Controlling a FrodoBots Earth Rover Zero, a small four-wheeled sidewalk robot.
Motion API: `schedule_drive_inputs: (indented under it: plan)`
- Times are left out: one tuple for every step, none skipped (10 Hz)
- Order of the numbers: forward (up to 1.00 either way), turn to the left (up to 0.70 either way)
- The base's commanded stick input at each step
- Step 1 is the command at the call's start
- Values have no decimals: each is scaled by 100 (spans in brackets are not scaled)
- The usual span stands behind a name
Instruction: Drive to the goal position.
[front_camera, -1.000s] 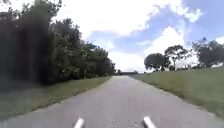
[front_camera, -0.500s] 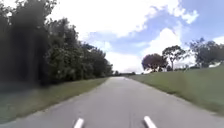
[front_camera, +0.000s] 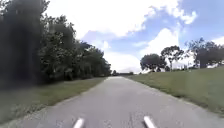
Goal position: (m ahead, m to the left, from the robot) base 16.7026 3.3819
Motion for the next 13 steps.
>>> schedule_drive_inputs:
  plan:
    - [70,0]
    - [70,0]
    - [70,0]
    - [70,0]
    - [70,0]
    - [70,0]
    - [70,0]
    - [70,0]
    - [70,0]
    - [70,0]
    - [70,0]
    - [70,0]
    - [70,0]
